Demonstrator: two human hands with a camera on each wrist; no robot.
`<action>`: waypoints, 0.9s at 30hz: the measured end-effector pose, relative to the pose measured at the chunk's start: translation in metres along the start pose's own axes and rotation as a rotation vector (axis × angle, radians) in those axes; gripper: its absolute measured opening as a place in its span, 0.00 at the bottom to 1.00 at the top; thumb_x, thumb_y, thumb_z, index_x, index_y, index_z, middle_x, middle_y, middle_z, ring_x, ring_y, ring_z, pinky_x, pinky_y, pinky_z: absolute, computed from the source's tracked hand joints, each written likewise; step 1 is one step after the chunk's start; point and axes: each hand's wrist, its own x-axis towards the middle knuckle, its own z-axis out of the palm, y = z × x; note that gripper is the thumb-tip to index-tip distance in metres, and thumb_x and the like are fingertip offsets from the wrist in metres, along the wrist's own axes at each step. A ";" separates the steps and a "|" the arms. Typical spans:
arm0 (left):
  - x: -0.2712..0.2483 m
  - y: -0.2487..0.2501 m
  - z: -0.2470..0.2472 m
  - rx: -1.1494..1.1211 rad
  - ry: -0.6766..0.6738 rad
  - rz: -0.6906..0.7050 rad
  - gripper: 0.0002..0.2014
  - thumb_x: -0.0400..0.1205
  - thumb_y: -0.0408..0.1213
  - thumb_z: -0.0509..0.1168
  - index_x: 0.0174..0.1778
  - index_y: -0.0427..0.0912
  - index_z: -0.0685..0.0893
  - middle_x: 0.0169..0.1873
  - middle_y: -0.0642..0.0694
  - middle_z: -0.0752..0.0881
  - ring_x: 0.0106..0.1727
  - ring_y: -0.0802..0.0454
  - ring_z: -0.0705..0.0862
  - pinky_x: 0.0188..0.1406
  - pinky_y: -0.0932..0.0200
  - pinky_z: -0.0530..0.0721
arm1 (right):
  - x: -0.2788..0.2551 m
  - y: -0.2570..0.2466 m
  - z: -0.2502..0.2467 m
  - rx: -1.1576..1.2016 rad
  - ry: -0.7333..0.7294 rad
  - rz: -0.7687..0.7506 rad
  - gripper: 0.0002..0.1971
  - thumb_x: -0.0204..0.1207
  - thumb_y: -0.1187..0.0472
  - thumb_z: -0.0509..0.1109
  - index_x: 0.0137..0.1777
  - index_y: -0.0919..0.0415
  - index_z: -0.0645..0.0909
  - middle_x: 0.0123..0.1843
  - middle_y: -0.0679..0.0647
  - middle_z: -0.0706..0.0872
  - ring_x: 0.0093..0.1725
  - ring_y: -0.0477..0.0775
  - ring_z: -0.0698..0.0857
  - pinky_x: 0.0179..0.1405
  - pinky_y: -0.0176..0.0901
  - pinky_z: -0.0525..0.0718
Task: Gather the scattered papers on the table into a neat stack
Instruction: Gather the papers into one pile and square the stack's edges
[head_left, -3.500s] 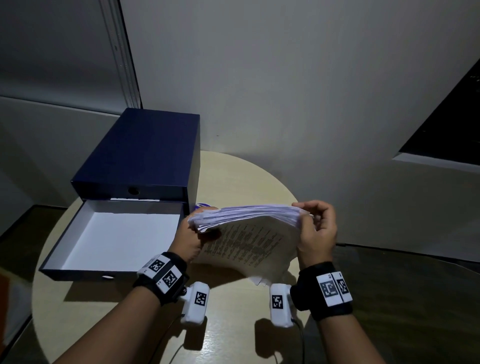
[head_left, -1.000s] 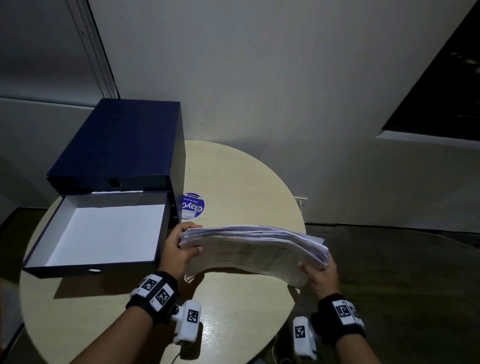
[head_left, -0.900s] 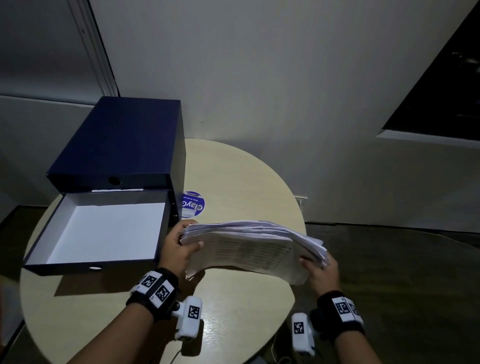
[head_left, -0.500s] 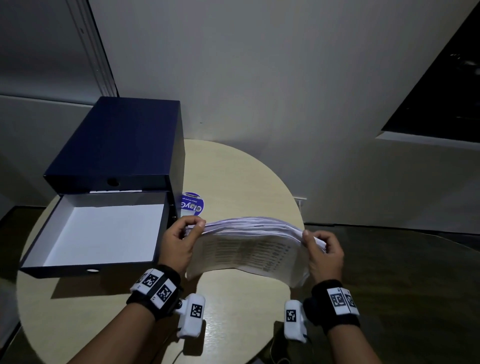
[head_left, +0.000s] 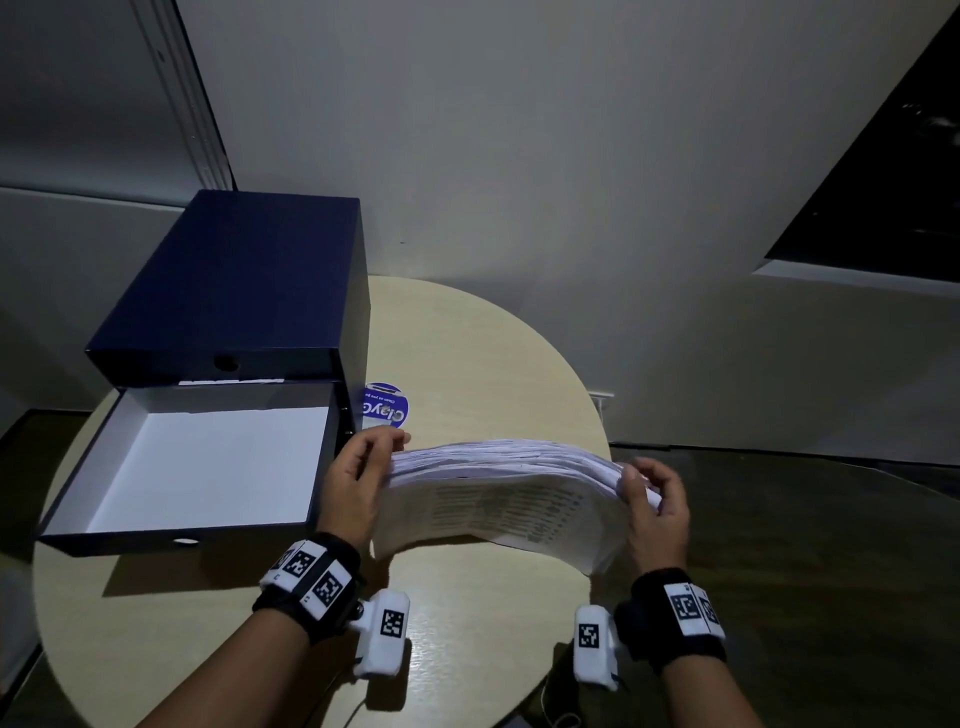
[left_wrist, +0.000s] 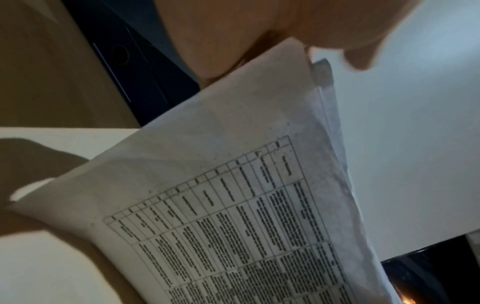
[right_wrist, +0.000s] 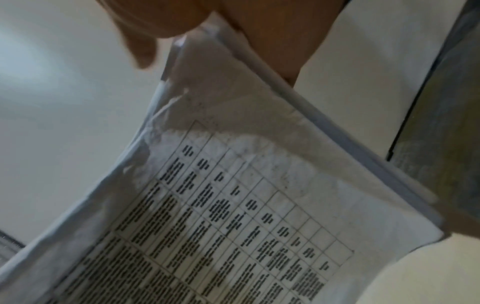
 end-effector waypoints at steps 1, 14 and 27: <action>-0.001 -0.002 -0.004 -0.055 -0.045 0.026 0.24 0.76 0.61 0.66 0.61 0.48 0.83 0.59 0.48 0.87 0.63 0.48 0.83 0.57 0.51 0.81 | -0.001 0.003 -0.005 0.036 -0.054 -0.005 0.18 0.75 0.56 0.75 0.64 0.49 0.77 0.55 0.42 0.80 0.55 0.53 0.81 0.43 0.49 0.82; -0.012 -0.003 0.009 0.084 0.085 -0.094 0.08 0.80 0.45 0.71 0.53 0.58 0.82 0.55 0.50 0.84 0.57 0.48 0.82 0.46 0.52 0.81 | 0.001 0.004 0.004 -0.005 0.047 0.116 0.04 0.78 0.51 0.72 0.48 0.45 0.79 0.46 0.44 0.81 0.45 0.50 0.80 0.38 0.43 0.77; -0.025 -0.021 -0.014 -0.058 -0.182 -0.195 0.36 0.69 0.30 0.75 0.71 0.60 0.72 0.63 0.49 0.80 0.63 0.48 0.82 0.48 0.52 0.86 | 0.006 0.043 -0.028 -0.075 -0.315 0.167 0.35 0.73 0.65 0.77 0.77 0.46 0.66 0.68 0.53 0.81 0.66 0.57 0.80 0.61 0.60 0.82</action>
